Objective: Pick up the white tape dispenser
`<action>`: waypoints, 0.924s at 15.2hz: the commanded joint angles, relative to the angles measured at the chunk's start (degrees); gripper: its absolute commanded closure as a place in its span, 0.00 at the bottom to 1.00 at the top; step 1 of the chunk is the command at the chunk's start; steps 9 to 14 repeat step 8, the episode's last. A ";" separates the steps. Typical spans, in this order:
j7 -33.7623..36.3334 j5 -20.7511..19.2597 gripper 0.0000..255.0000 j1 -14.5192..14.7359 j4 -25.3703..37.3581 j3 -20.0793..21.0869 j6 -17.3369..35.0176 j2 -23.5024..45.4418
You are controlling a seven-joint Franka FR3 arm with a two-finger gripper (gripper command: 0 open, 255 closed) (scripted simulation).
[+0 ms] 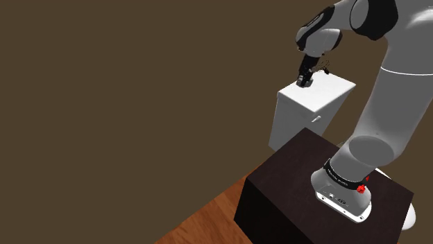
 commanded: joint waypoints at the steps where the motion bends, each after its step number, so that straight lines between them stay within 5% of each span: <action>1: 0.71 -1.06 1.00 0.34 0.67 -0.47 -1.34 -0.98; 14: 2.56 -3.67 1.00 1.25 2.12 -1.46 -4.54 -3.62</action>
